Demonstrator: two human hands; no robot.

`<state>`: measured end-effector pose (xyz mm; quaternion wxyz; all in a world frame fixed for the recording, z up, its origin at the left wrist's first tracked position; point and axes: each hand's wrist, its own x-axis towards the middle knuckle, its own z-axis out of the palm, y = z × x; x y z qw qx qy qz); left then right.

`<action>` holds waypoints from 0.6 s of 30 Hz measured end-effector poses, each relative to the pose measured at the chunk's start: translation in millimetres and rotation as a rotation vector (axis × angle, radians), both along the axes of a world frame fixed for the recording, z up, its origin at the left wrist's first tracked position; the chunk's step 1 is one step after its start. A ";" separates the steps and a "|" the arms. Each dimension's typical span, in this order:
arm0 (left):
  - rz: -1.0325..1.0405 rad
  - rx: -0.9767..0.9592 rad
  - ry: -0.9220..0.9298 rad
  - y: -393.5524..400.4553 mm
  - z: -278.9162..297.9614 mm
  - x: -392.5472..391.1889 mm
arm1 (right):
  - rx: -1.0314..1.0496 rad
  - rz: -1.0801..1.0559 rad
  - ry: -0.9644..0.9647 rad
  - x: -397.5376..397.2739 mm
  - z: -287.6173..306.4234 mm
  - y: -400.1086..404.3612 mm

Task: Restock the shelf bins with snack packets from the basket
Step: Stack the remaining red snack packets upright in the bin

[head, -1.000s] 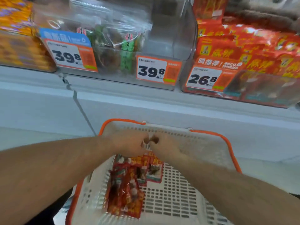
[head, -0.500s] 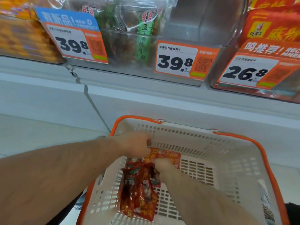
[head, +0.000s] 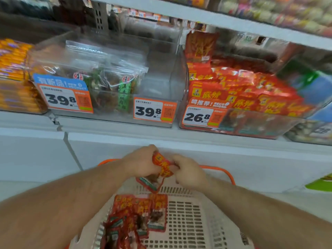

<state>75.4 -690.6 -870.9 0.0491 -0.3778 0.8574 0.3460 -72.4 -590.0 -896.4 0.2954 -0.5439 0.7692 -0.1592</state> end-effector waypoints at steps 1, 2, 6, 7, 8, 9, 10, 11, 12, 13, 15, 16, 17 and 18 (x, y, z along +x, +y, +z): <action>0.002 0.005 0.053 1.4 6.2 -4.2 | -0.002 0.022 0.006 -4.8 15.0 2.0; -0.001 -0.008 0.096 1.7 12.5 -7.9 | -0.003 0.032 0.009 -8.8 29.1 4.6; -0.024 -0.040 0.259 -2.2 48.1 -18.8 | -0.100 -0.013 -0.002 -22.6 78.6 14.2; -0.024 -0.023 0.293 -3.3 58.4 -20.3 | -0.135 -0.038 -0.042 -24.6 89.7 16.7; -0.016 -0.007 0.332 -4.2 68.6 -21.3 | -0.182 -0.064 -0.090 -25.6 101.3 19.2; -0.005 0.003 0.382 -3.8 79.1 -22.3 | -0.223 -0.091 -0.140 -26.7 111.4 21.4; 0.012 0.016 0.445 -3.6 88.0 -23.7 | -0.257 -0.127 -0.197 -26.6 121.6 23.7; 0.027 0.037 0.518 -2.3 97.1 -25.0 | -0.282 -0.158 -0.266 -25.6 130.8 25.9; 0.044 0.065 0.586 -0.4 104.8 -26.8 | -0.305 -0.173 -0.337 -24.0 138.1 27.8; 0.060 0.087 0.641 2.7 112.5 -28.4 | -0.328 -0.171 -0.389 -22.6 144.0 29.5; 0.082 0.104 0.727 7.9 124.3 -31.3 | -0.368 -0.170 -0.434 -21.8 149.1 31.7; 0.088 0.097 0.765 9.2 127.9 -33.3 | -0.384 -0.188 -0.453 -22.4 149.9 32.4; 0.092 0.086 0.796 12.2 132.4 -34.8 | -0.400 -0.213 -0.477 -23.5 150.6 33.4; 0.098 0.072 0.820 14.4 136.1 -36.4 | -0.418 -0.234 -0.500 -24.3 151.9 34.4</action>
